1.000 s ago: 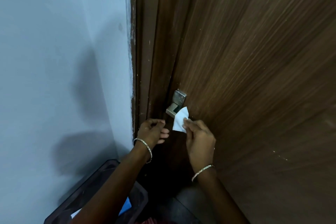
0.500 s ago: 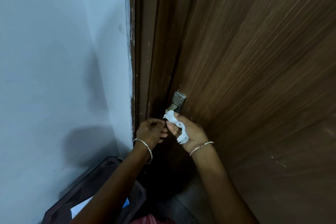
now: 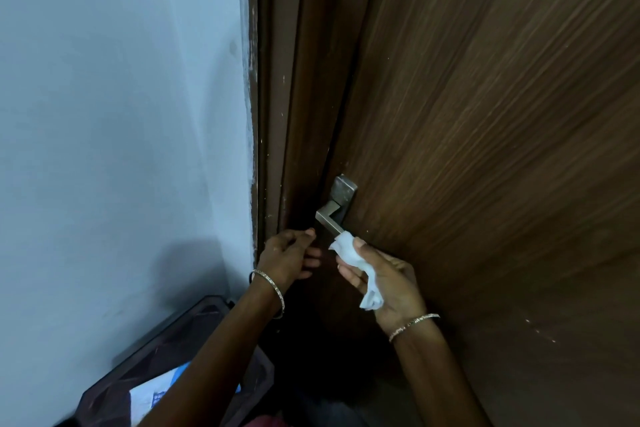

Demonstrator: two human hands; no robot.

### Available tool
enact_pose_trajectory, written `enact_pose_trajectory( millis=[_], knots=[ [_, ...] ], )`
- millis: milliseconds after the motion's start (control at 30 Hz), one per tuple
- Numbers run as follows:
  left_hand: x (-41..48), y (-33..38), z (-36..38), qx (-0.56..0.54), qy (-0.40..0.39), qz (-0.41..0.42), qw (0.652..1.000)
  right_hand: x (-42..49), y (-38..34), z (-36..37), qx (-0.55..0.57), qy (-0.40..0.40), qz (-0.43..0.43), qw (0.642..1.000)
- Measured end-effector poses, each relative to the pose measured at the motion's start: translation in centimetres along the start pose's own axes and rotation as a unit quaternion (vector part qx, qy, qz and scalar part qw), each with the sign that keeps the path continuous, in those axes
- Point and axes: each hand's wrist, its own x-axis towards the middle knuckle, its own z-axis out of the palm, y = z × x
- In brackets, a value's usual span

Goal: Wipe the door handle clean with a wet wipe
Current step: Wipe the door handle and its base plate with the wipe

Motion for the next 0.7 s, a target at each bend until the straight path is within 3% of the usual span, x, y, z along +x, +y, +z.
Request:
enact_pose_trajectory(
  millis=[300,533,700],
  knots=[
    [-0.2,-1.4,0.1,0.000,0.012,0.014,1.000,1.8,-0.6,4.7,0.011,-0.071,0.017,0.997],
    [-0.5,-1.8,0.0,0.009,-0.001,0.002,1.000,1.0,0.0,0.3,0.021,-0.065,0.038,0.997],
    [-0.4,-1.5,-0.4,0.004,0.009,0.010,1.000,1.2,0.0,1.0,0.043,-0.042,0.048,0.997]
  ],
)
